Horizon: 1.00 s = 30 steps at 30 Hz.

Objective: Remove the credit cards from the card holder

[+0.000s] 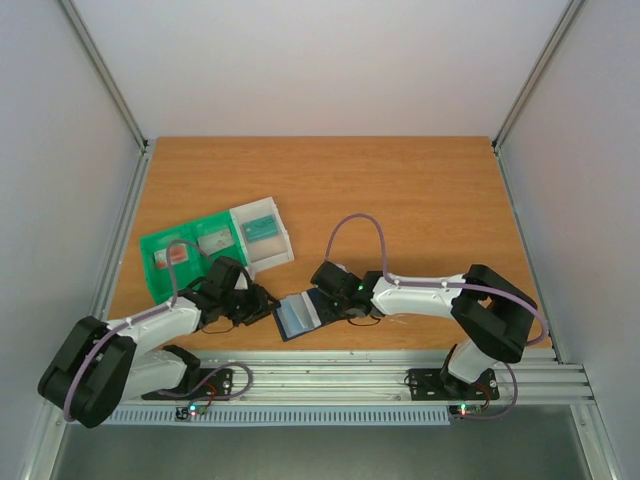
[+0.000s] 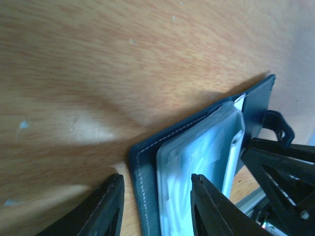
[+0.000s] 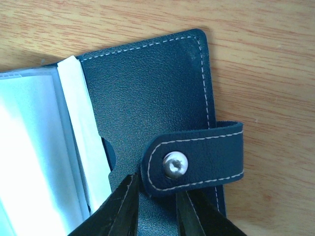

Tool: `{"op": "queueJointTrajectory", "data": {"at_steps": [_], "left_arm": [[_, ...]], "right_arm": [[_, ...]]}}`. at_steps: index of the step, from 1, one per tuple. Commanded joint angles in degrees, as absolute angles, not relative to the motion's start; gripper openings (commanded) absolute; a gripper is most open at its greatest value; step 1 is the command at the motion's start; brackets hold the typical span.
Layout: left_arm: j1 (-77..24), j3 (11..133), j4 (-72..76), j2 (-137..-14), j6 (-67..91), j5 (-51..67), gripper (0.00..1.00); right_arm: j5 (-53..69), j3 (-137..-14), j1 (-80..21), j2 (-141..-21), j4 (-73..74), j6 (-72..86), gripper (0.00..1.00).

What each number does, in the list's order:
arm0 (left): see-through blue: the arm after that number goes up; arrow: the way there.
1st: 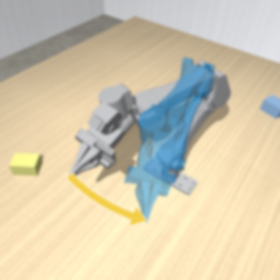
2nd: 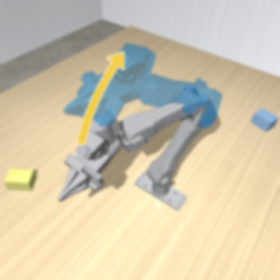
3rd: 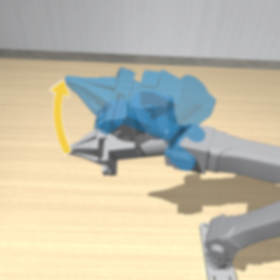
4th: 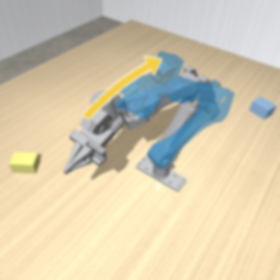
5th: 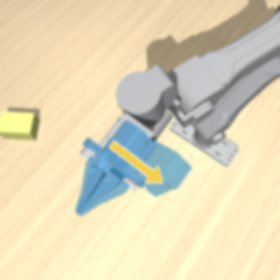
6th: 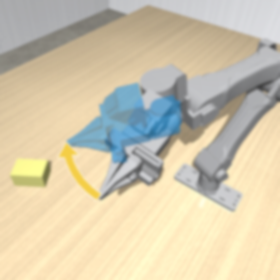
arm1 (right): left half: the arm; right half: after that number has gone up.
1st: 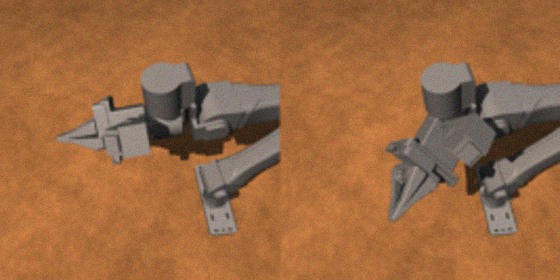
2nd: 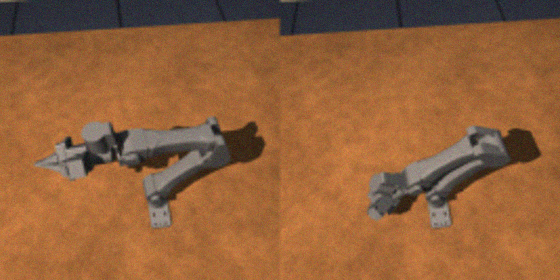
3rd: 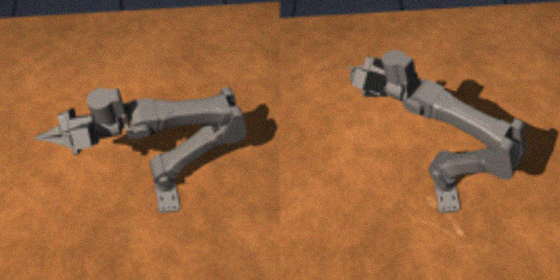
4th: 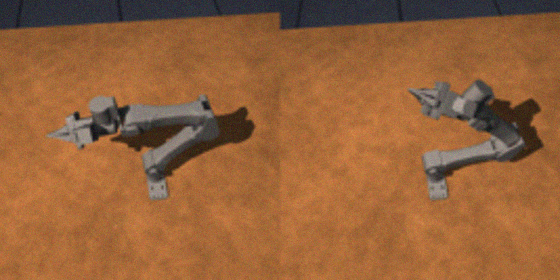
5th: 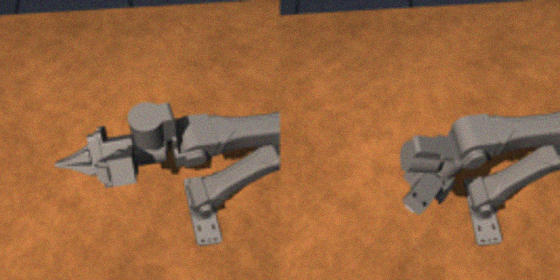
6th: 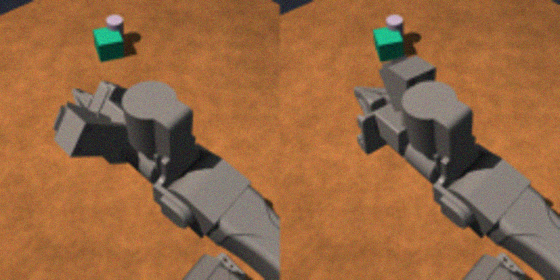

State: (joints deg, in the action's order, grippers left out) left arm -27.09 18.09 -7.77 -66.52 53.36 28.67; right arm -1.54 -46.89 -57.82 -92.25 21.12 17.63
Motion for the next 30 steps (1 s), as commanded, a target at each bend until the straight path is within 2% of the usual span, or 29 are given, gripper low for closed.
{"op": "queueJointTrajectory", "data": {"at_steps": [1, 10, 17, 20, 27, 30], "left_arm": [[-27.25, 15.92, 1.81, -66.63, 57.48, 28.81, 0.39], [-27.25, 16.52, 3.44, -66.71, 56.95, 29.27, 0.39], [-27.25, 16.87, 4.57, -66.42, 57.51, 30.09, 0.38], [-27.2, 16.79, 4.3, -65.85, 57.96, 29.93, 0.38], [-26.27, 17.05, -3.57, -63.31, 57.19, 27.78, 0.38], [-25.11, 16.75, -6.01, -61.82, 56.87, 27.43, 0.39]], "right_arm": [[4.11, -44.95, -57.65, -90.97, 18.7, 16.76, 0.24], [8.92, -50.42, -58.27, -91.39, 19.16, 12.32, 0.45], [4.07, -58.35, -60.68, -96.68, 26.52, 11.63, 0.57], [0.79, -61.59, -61.64, -98.75, 30.0, 11.65, 0.66], [-2.83, -65.38, -63.49, -102.24, 32.74, 10.78, 0.72], [-3.5, -66.43, -63.92, -103.52, 33.37, 10.97, 0.78]]}}
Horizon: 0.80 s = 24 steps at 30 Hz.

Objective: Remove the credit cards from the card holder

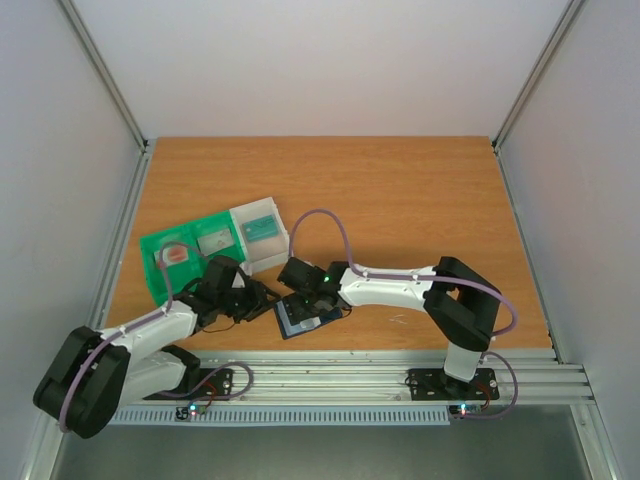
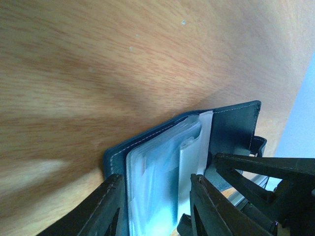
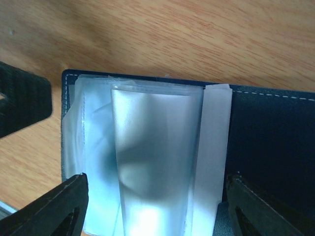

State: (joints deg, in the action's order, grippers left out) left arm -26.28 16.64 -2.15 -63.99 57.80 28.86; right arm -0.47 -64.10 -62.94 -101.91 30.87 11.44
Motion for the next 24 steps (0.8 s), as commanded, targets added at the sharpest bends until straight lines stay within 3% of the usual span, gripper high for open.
{"op": "queueJointTrajectory", "data": {"at_steps": [1, 19, 24], "left_arm": [[-24.61, 16.66, -6.69, -61.41, 56.82, 27.3, 0.39], [-22.77, 16.17, -10.28, -58.27, 55.37, 27.51, 0.39], [-22.68, 16.23, -10.4, -58.09, 55.22, 27.6, 0.39]], "right_arm": [[-3.78, -66.83, -64.04, -103.92, 33.58, 10.95, 0.8], [-9.4, -73.84, -66.49, -110.8, 39.7, 11.46, 0.84], [-11.04, -73.15, -66.62, -110.56, 39.56, 11.61, 0.76]]}}
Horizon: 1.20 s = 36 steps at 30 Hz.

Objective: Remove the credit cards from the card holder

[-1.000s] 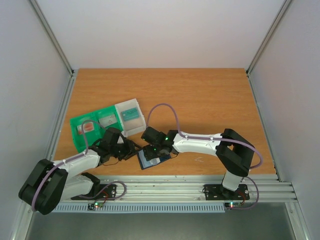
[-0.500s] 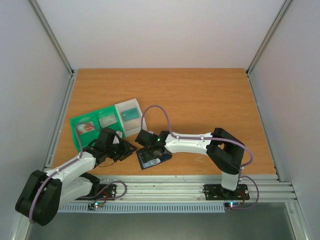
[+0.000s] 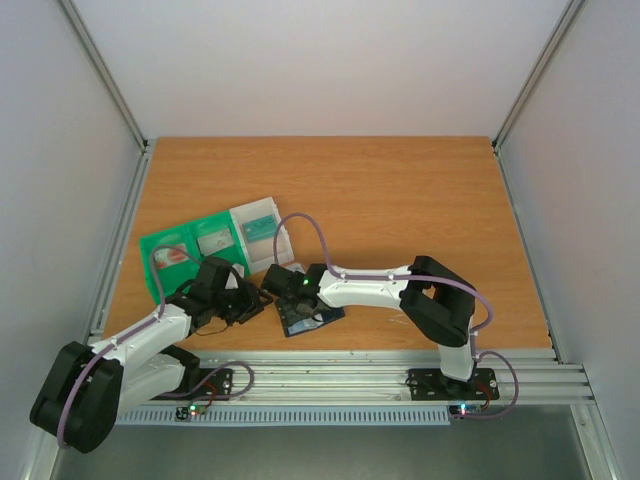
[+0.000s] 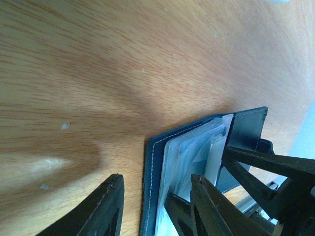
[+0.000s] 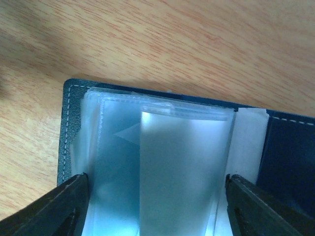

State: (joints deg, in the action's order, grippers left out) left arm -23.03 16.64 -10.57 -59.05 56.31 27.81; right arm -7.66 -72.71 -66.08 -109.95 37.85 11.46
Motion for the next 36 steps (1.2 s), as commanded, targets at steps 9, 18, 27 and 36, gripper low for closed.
{"op": "queueJointTrajectory", "data": {"at_steps": [9, 18, 27, 36], "left_arm": [[-22.68, 17.28, -10.82, -58.26, 53.66, 28.9, 0.39], [-22.76, 19.4, -11.79, -57.86, 51.86, 31.09, 0.39], [-22.98, 19.41, -11.29, -57.17, 51.57, 32.53, 0.39], [-25.54, 21.51, -9.41, -59.33, 53.22, 33.32, 0.39]], "right_arm": [[-10.75, -70.81, -66.54, -109.34, 37.13, 12.25, 0.5], [-5.24, -65.0, -65.46, -103.44, 29.62, 14.58, 0.35], [9.74, -49.53, -57.01, -97.88, 8.69, 21.99, 0.31], [14.38, -42.28, -53.53, -96.18, -1.08, 25.74, 0.28]]}}
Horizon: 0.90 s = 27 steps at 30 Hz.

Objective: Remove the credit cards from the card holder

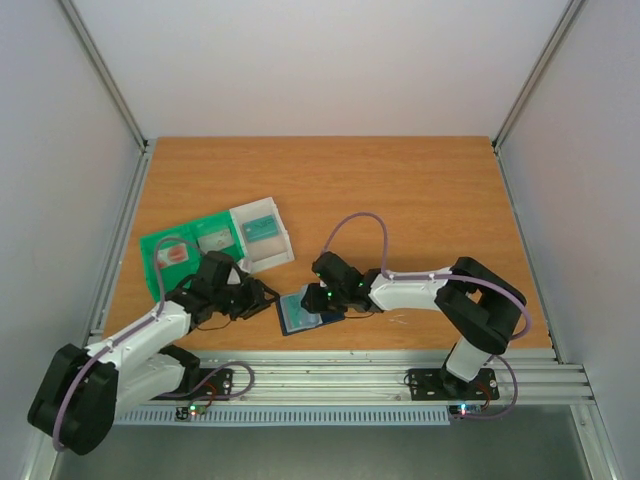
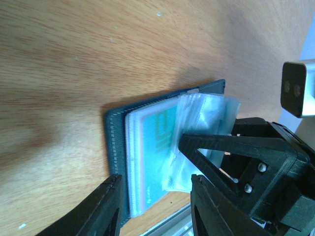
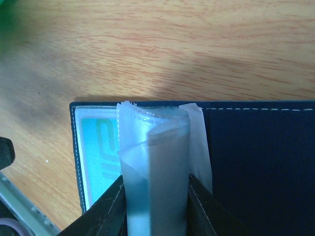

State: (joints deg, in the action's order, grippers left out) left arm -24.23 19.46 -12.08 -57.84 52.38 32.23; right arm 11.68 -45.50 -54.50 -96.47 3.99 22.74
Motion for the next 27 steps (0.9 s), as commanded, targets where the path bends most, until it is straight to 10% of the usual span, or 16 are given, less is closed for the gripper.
{"op": "queueJointTrajectory", "data": {"at_steps": [1, 27], "left_arm": [[-25.88, 21.72, -8.78, -59.85, 53.47, 33.2, 0.39], [-29.57, 26.98, 10.79, -79.83, 59.71, 33.1, 0.42]], "right_arm": [[14.75, -41.88, -53.19, -96.08, -1.89, 25.86, 0.29], [16.4, -38.14, -51.42, -94.12, -3.84, 23.89, 0.32]]}}
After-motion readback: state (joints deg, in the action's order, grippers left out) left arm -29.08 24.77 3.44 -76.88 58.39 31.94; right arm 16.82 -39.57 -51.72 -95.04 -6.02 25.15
